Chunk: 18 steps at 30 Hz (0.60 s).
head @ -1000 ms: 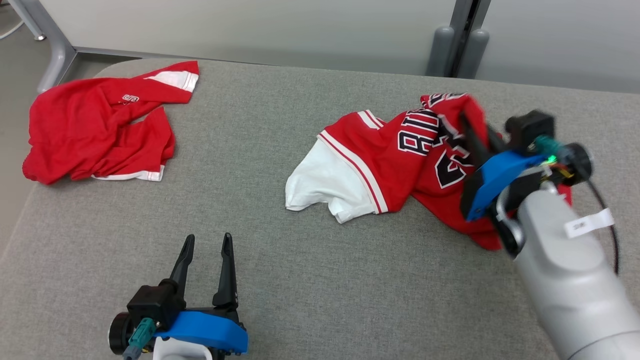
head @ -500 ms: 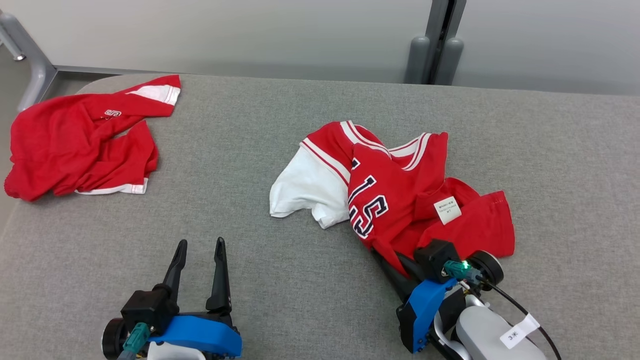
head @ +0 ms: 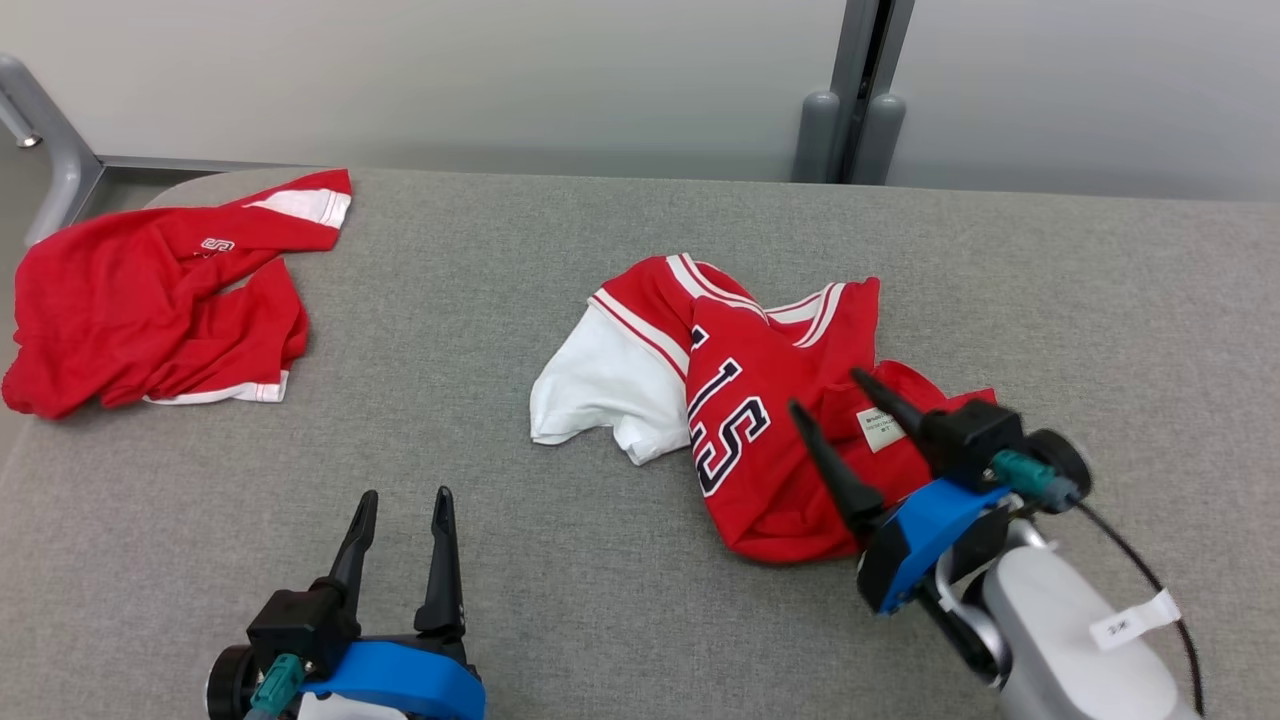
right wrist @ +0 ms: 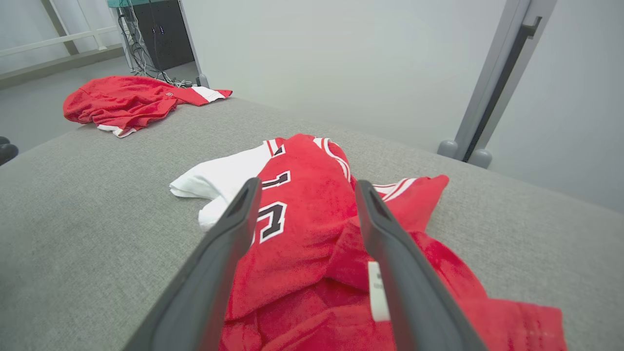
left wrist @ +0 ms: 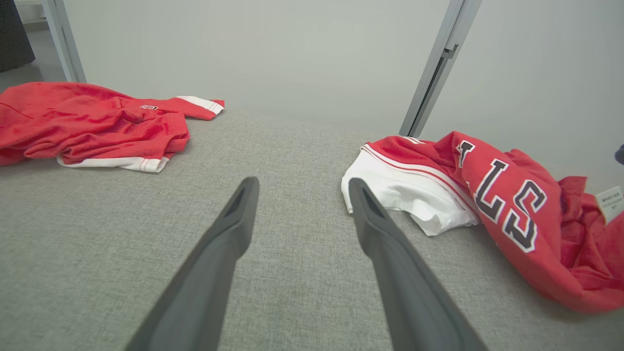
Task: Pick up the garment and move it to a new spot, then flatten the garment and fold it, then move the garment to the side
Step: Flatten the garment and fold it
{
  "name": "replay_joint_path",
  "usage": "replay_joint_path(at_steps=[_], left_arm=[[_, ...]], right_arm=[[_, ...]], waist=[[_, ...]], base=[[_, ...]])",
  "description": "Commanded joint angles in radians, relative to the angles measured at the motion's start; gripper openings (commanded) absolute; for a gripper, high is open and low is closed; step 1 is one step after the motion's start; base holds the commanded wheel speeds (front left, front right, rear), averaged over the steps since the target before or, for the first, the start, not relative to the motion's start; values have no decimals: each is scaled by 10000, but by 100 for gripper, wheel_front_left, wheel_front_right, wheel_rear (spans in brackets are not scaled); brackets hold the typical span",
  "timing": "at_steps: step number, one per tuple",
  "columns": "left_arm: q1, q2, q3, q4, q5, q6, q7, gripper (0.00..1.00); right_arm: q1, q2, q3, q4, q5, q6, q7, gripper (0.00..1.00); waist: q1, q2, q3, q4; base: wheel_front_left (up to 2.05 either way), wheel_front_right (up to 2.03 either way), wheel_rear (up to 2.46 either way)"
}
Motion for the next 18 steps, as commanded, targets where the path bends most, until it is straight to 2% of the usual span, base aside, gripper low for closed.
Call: replay_joint_path(at_steps=[1,8,15,16,18], left_arm=[[17,-7,-54,-22,13,-40,-52,100],[-111,-5,-207,6,-108,-13,-52,100],[-208,-7,-295,22,-183,28,-52,100],[-230,-7,-306,13,-194,45,-52,100],[-261,-7,-295,-3,-217,58,-52,100]], right_arm=[[-179,-88,-304,63,-255,1,227,100],[-787,-291,-688,1067,-1136,1,1714,100],[-1476,-334,-103,2129,-829,1,2460,100],[-1562,-339,-45,2250,-778,1,2444,55],[-1718,-380,11,2490,-701,-1,2327,27]], waist=[[1,0,26,39],[1,0,166,310],[1,0,370,494],[1,0,395,503],[1,0,434,505]], base=[[0,0,0],[0,0,0],[0,0,0],[0,0,0],[0,0,0]])
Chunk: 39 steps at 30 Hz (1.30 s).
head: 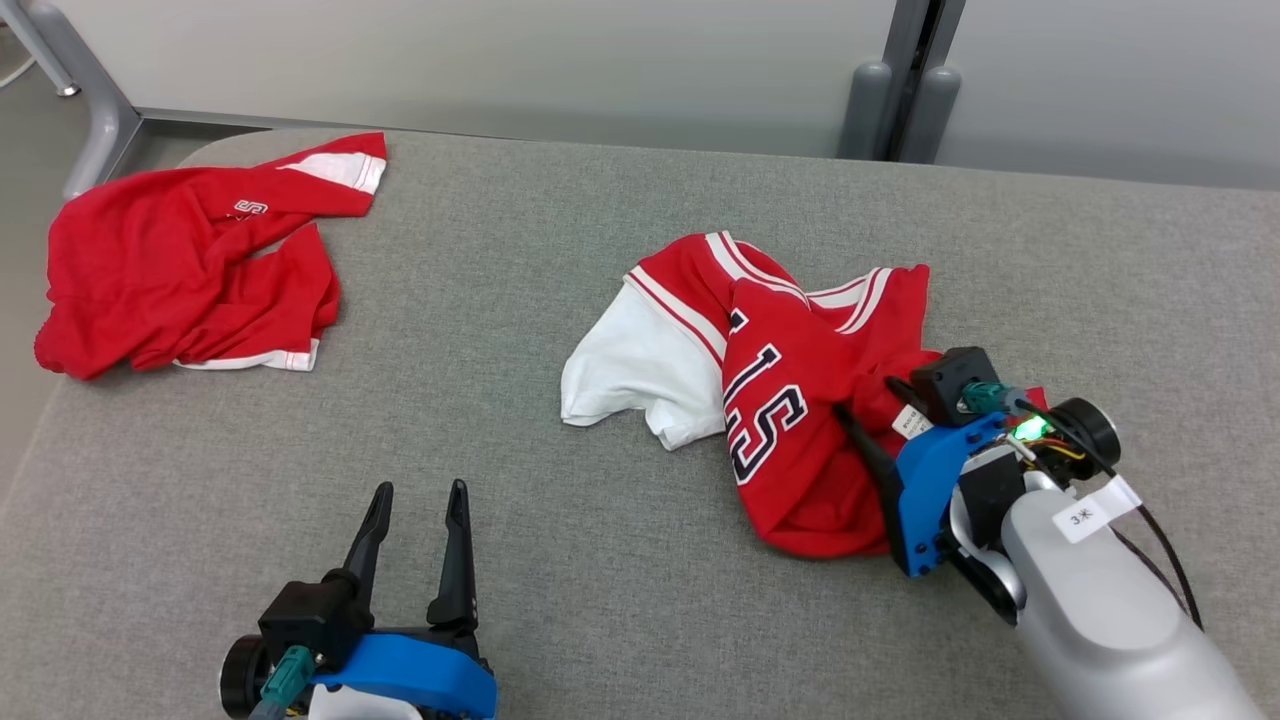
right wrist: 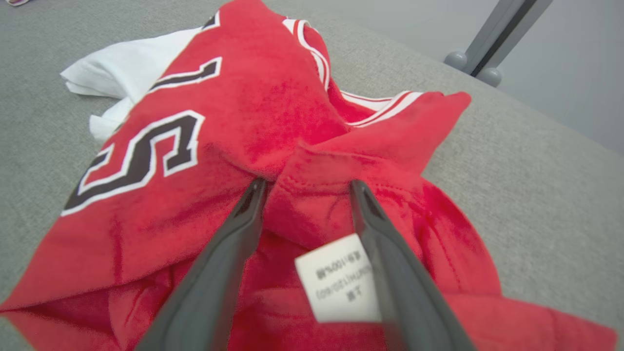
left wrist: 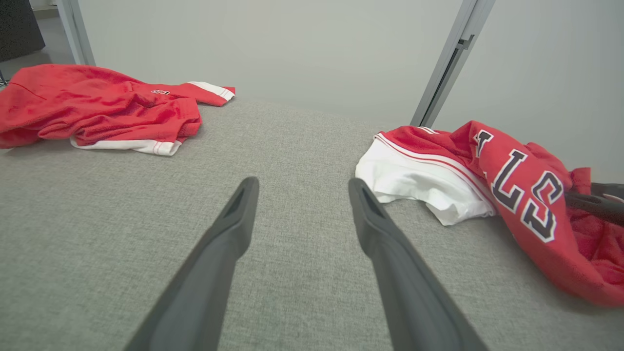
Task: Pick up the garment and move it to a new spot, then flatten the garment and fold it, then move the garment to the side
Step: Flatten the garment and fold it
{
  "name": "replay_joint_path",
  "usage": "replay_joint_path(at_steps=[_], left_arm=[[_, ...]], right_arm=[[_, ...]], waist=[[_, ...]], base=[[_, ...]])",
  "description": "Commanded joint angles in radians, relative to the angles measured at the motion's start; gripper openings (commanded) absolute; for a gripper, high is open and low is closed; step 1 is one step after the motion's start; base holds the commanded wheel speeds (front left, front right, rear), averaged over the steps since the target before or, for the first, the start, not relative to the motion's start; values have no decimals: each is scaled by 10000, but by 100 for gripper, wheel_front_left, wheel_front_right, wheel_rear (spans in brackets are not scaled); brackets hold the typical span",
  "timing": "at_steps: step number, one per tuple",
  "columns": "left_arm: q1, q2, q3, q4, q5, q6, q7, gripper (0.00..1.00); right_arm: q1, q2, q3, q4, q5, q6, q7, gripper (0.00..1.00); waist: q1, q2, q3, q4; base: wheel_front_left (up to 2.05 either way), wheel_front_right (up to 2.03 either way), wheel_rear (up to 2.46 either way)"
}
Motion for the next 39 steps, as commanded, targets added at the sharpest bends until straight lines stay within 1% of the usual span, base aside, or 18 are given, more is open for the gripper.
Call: replay_joint_path(at_steps=[1,2,7,11,13,19,21,22,23,24,26,27,31,35,37,39], left_arm=[[-150,-7,5,-33,-39,43,-52,100],[-163,-7,12,-37,-44,58,-52,100],[-166,-7,55,-42,-53,66,-52,100],[-164,-7,101,-54,-29,55,-50,100],[-145,-7,121,-55,-12,51,-50,100],[-96,-7,156,-67,2,62,-50,100],[-88,-7,172,-76,8,44,-52,100],[-90,-7,182,-76,12,32,-50,100],[-97,-7,185,-76,10,25,-52,100],[-108,-7,189,-80,11,17,-50,100],[-124,-7,213,-94,21,10,-52,100],[-125,-7,224,-104,31,10,-52,100],[-118,-7,212,-98,46,0,-50,100],[-172,-7,145,-113,1,18,-52,100],[-269,-7,85,-118,-22,-5,-52,100],[-346,-7,-20,-115,-30,-21,-52,100]], right_arm=[[-215,-141,-76,199,49,-1,-239,7],[-288,-186,-120,321,31,-1,-354,0],[-408,-290,-472,734,75,-1,-883,0],[-402,-320,-1161,909,335,1,-1402,0],[-312,-457,-1494,896,460,-1,-1566,0],[440,-822,-2621,891,528,1,-1788,0],[822,-762,-2861,960,528,1,-1724,0],[981,-744,-2943,966,490,1,-1737,9],[1124,-729,-3022,954,441,1,-1796,40],[1246,-682,-3116,925,470,1,-1829,100],[1351,-524,-3251,671,719,1,-1883,100],[1339,-545,-3306,455,793,1,-1887,100],[1079,-921,-3519,-620,963,1,-1621,100],[687,-1332,-3874,-1473,777,1,-706,100],[374,-1444,-3999,-1520,695,1,-19,100],[27,-1565,-4016,-1292,634,1,732,100]], waist=[[0,0,37,-5],[0,0,51,-13],[0,0,78,-97],[0,0,79,-227],[0,0,71,-293],[0,0,29,-418],[0,0,32,-446],[0,0,37,-455],[0,0,46,-463],[0,0,56,-471],[0,0,65,-499],[0,0,69,-513],[0,0,78,-520],[0,0,206,-451],[0,0,330,-356],[0,0,481,-215]], base=[[0,0,0],[0,0,0],[0,0,0],[0,0,0],[0,0,0],[0,0,0],[0,0,0],[0,0,0],[0,0,0],[0,0,0],[0,0,0],[0,0,0],[0,0,0],[0,0,0],[0,0,0],[0,0,0]])
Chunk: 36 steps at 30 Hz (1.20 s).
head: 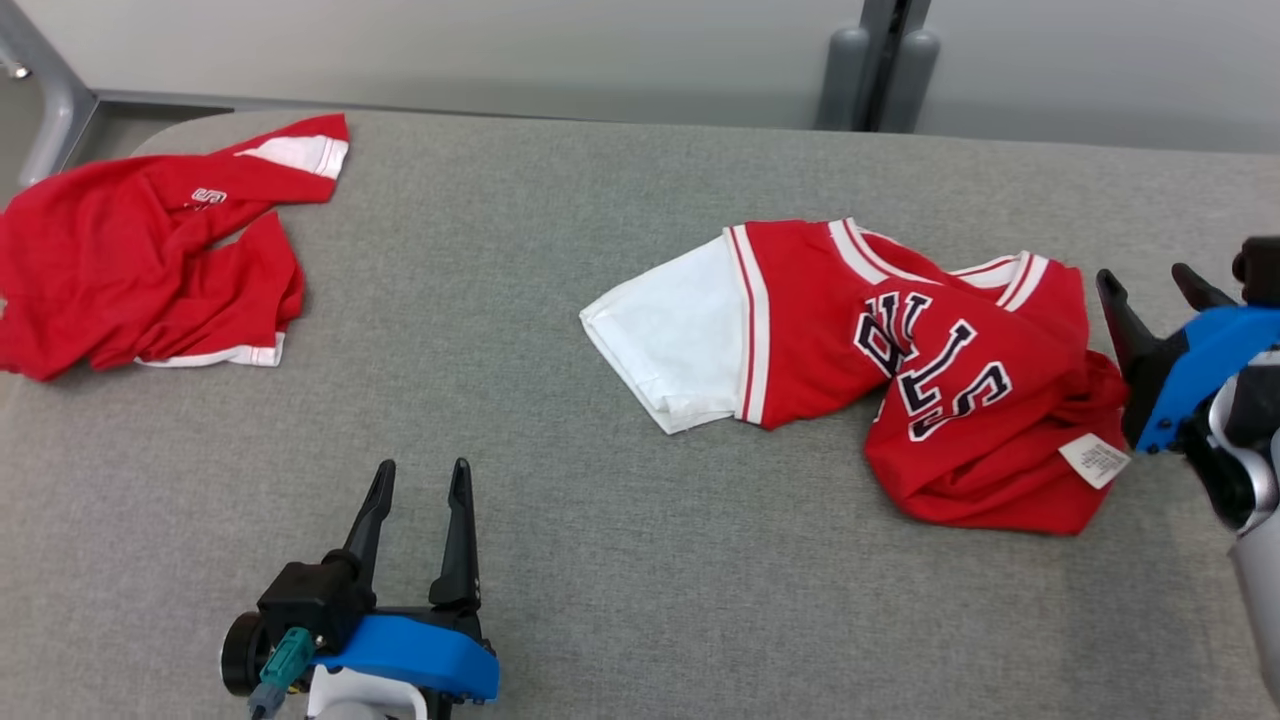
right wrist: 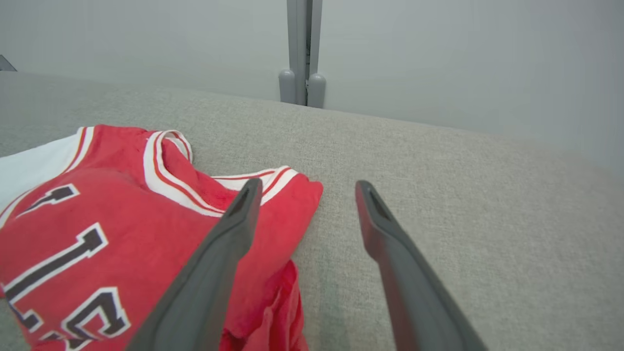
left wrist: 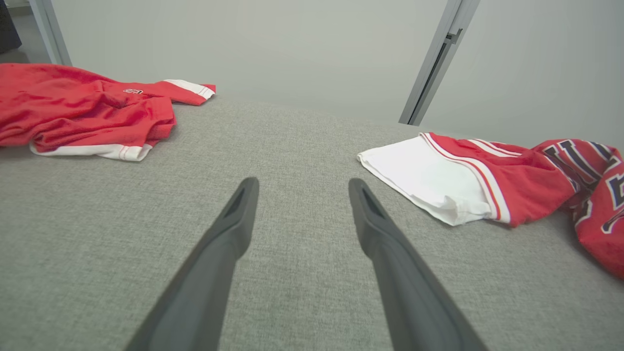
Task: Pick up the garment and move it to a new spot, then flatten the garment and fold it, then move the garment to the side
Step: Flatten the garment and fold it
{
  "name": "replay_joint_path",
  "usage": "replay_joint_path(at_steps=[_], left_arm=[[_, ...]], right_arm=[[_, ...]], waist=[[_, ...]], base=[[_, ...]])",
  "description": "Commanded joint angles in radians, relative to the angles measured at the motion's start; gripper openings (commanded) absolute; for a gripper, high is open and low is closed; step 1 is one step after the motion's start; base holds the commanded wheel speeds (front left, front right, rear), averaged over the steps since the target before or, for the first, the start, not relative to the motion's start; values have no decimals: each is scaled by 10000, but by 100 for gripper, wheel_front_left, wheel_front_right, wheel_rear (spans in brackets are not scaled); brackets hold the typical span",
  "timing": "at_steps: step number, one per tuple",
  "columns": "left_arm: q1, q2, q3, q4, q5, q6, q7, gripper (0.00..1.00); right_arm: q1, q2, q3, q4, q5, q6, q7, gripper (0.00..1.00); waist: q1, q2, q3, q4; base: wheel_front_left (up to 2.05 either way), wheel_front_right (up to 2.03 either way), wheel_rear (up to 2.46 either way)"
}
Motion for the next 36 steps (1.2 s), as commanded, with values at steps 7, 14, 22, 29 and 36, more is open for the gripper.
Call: replay_joint_path(at_steps=[7,14,22,29,36], left_arm=[[-362,-8,-191,28,-71,20,-48,100],[-438,-8,-330,-3,-152,92,-50,100],[-541,-7,-331,10,-126,125,-50,100],[-388,-7,-234,105,-27,89,-50,100],[-271,-8,-93,117,69,34,-50,100]], right_arm=[[-1321,-390,85,1495,127,1,2674,100],[-1903,-357,100,2354,611,1,4297,62],[-2187,-277,740,1566,991,1,2758,0],[-2317,-144,1990,250,1128,1,1126,0],[-1773,275,3882,-1594,1284,1,306,0]], waist=[[0,-1,602,659],[0,-1,815,883],[0,-1,888,704],[0,-1,623,439],[0,-1,272,274]], base=[[0,0,0],[0,0,0],[0,0,0],[0,0,0],[0,0,0]])
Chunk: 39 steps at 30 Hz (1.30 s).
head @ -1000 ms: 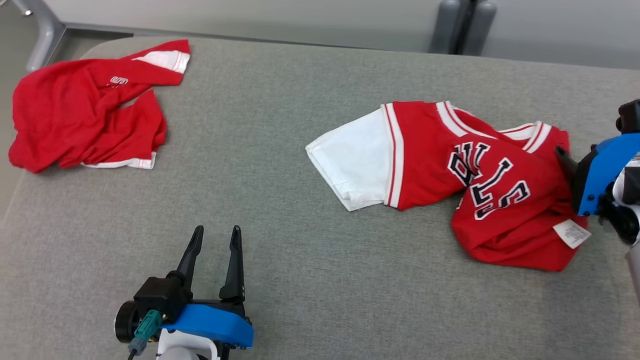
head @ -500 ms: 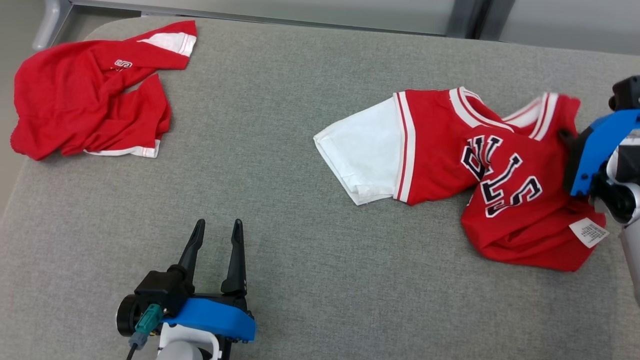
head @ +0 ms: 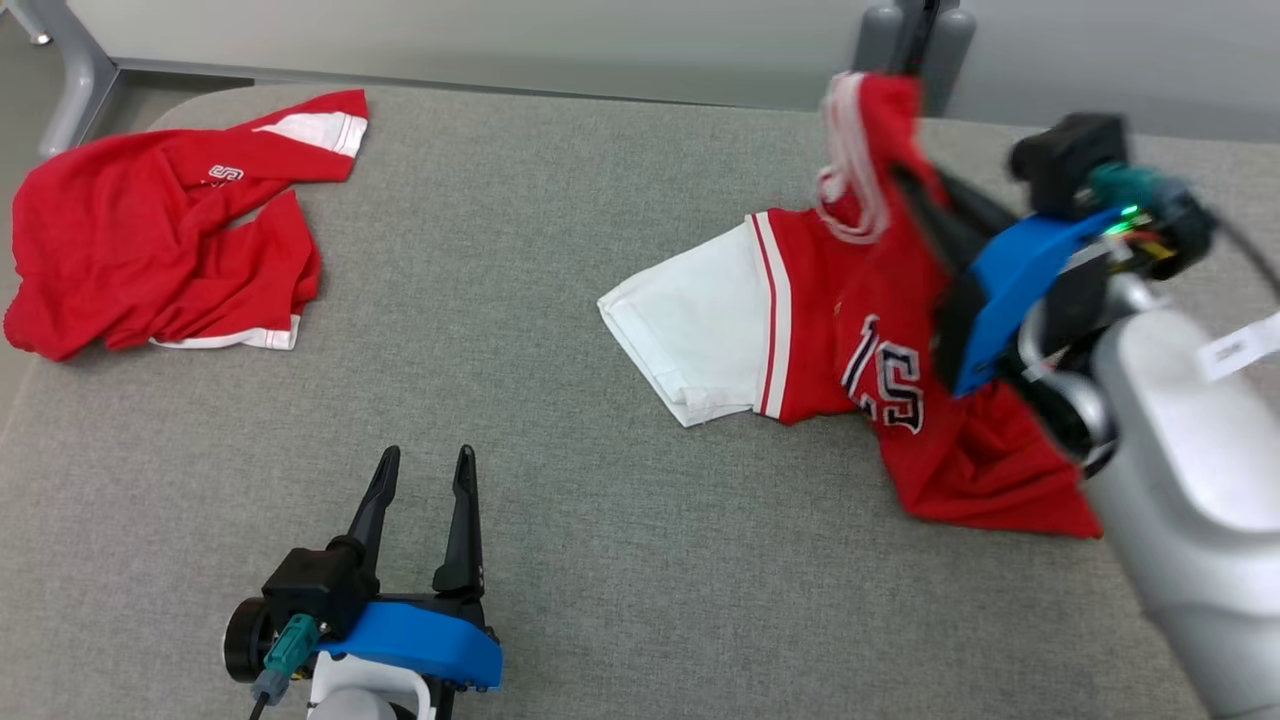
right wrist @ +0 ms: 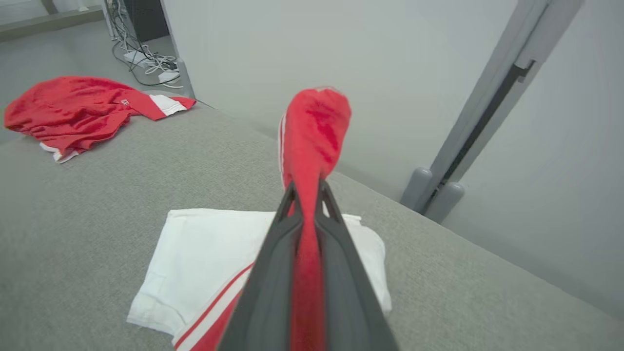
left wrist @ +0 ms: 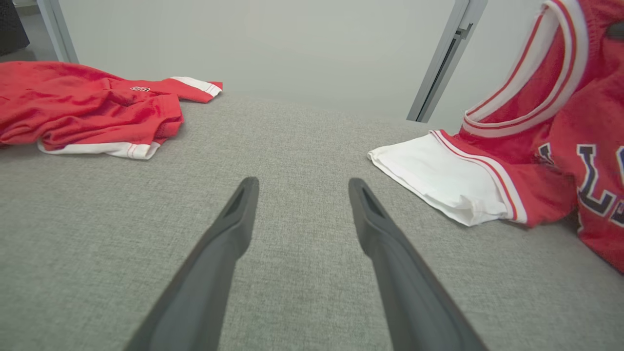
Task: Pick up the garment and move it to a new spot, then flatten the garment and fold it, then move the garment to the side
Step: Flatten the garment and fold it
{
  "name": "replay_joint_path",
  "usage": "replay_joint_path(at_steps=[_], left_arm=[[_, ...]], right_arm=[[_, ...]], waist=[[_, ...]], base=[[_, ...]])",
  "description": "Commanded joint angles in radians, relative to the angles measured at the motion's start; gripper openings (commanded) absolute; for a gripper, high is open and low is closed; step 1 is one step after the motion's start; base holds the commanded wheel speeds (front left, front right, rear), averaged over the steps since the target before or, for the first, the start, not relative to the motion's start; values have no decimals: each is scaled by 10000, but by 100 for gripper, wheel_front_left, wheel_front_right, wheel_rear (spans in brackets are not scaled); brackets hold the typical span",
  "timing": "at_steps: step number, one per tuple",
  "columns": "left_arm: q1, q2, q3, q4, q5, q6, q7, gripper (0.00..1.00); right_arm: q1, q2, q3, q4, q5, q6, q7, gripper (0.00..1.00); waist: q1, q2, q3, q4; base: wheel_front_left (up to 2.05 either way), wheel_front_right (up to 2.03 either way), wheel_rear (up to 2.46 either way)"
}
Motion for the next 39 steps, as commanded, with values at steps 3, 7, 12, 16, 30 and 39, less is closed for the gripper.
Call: replay_joint_path(at_steps=[3,7,12,16,30,39], left_arm=[[93,-7,87,12,89,-51,-50,100],[88,-7,92,-27,52,-47,-48,100],[85,-9,12,-41,-50,-10,-48,100],[129,-7,-56,7,-119,5,-48,100],[474,-7,-110,-19,-230,99,-50,100],[395,-7,-148,-156,-262,97,-50,100]], right_arm=[[523,535,910,-737,88,1,-268,0],[1085,1346,1940,-784,-170,1,-542,0],[1672,2347,2926,463,-832,1,-1338,0],[1825,2747,3330,1849,-1327,1,-2194,100],[1441,2805,2170,3534,-811,1,-3544,100],[879,2802,444,4867,-2001,1,-3881,100]], waist=[[-1,0,-168,-78],[-1,0,-297,-26],[-1,0,-407,165],[-1,0,-484,337],[-1,0,-864,420],[-1,0,-602,564]], base=[[0,0,0],[0,0,0],[0,0,0],[0,0,0],[0,0,0],[0,0,0]])
